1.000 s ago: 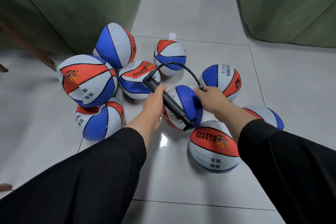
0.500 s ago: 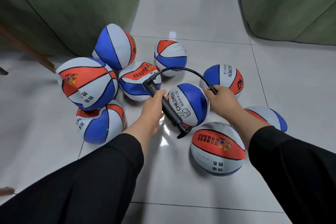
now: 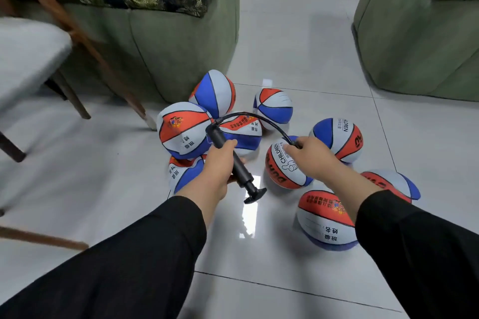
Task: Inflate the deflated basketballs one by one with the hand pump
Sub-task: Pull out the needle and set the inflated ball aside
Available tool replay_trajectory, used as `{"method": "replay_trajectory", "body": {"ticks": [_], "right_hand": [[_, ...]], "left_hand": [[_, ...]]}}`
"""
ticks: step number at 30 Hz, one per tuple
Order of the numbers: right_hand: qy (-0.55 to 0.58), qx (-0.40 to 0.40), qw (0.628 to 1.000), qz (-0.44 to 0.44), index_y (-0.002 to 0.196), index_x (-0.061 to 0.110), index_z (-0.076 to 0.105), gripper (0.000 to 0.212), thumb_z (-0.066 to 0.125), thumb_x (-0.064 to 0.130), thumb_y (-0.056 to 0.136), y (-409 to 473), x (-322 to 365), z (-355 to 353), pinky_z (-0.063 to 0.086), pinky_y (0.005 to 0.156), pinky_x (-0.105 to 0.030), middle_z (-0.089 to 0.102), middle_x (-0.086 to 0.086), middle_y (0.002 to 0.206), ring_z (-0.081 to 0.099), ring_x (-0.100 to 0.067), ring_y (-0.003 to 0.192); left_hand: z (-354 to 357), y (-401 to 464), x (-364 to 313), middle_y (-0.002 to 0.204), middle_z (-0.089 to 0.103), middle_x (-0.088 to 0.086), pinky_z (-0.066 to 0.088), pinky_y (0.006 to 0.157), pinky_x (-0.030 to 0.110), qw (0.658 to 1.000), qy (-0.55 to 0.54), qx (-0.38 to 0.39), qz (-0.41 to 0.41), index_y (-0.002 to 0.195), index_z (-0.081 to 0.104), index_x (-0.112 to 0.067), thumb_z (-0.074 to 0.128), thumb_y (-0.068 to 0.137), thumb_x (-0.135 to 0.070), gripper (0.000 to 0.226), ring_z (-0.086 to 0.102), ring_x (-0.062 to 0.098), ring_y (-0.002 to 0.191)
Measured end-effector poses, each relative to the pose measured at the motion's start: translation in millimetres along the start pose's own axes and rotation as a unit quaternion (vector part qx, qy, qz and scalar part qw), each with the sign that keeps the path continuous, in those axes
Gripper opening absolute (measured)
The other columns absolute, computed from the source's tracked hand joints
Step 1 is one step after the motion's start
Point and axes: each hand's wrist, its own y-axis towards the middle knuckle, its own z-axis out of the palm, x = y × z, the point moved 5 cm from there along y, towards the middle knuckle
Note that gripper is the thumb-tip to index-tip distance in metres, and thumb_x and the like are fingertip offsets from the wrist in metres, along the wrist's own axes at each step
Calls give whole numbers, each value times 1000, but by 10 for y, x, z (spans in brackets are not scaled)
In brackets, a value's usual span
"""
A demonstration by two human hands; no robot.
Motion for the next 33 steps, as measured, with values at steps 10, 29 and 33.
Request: {"method": "replay_trajectory", "body": {"ticks": [10,29,33], "right_hand": [[148,124,979,-65,97,16,63,25,57,39,103,-1206,772,515,55,62,-23,76,-1,84,69,-8,69],[404,70,912,25,113,6,65,26,68,27,98,-849,761,768,53,65,-35,75,-16,90,62,-25,72],[397,61,915,25,109,8,65,22,68,26,98,-578,718,840,52,62,-34,74,-17,90,60,-26,68]], "left_hand": [[-594,-738,112,107,75,6,52,103,55,999,16,46,-21,124,54,-23,46,107,-52,35,70,18,98],[-1398,54,-26,109,66,7,53,94,37,964,239,-61,103,113,60,-11,62,101,-41,33,62,30,105],[-1381,402,-159,139,57,6,50,106,44,947,288,-86,110,148,37,-17,76,89,-44,76,56,32,126]]}}
